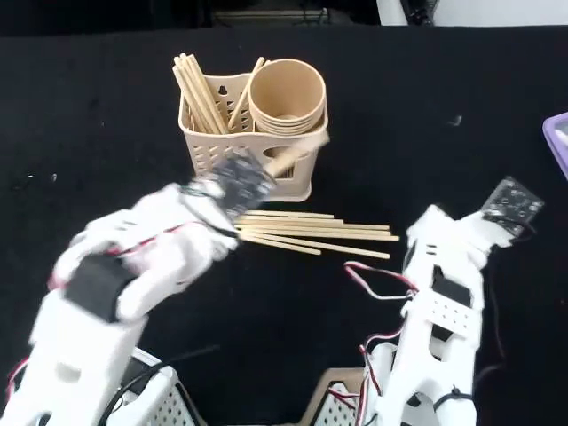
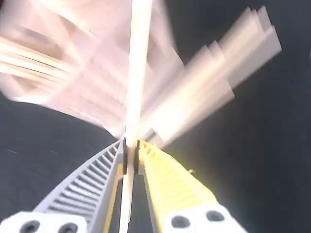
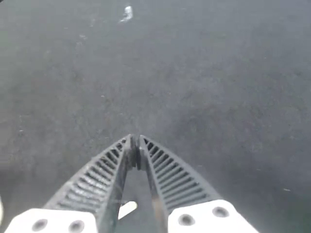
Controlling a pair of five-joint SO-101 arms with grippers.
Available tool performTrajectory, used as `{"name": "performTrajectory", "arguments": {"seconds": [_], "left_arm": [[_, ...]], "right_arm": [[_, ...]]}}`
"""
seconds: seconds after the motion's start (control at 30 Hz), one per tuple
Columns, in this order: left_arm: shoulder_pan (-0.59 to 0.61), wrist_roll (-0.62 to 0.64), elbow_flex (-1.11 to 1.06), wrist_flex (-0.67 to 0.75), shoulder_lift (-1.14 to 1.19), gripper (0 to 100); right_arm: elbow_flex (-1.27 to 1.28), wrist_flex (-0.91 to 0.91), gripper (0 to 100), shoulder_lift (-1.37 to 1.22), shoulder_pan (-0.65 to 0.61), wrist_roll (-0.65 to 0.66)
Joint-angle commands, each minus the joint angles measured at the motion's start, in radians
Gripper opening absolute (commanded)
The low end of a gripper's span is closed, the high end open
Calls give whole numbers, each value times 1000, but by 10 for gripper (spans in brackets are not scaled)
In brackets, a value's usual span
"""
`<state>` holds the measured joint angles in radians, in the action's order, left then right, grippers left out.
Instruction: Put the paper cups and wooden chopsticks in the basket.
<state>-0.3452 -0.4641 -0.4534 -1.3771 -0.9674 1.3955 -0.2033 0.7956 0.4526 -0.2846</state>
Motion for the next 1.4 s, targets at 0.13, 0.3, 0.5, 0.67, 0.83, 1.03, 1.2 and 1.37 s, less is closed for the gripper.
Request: {"name": "performTrajectory", "arguments": {"seconds": [0.13, 0.3, 0.5, 0.67, 0.83, 1.03, 1.2, 1.37], "left_arm": [[194, 385, 93, 557, -150, 30], [229, 565, 94, 804, -91, 30], [229, 647, 94, 985, 34, 30], [225, 738, 96, 1138, 199, 30], [229, 747, 94, 1175, 350, 30], [231, 746, 94, 1175, 480, 30], [231, 746, 36, 1175, 528, 30], [231, 746, -5, 1168, 528, 48]], "right_arm": [[93, 216, 15, -1, -118, 0], [102, 226, 15, -1, -169, 0], [102, 229, 15, -1, -172, 0], [102, 229, 15, -1, -172, 0], [102, 229, 15, -1, -172, 0], [101, 229, 15, -1, -172, 0], [101, 229, 15, -1, -172, 2], [99, 229, 15, -1, -172, 2]]}}
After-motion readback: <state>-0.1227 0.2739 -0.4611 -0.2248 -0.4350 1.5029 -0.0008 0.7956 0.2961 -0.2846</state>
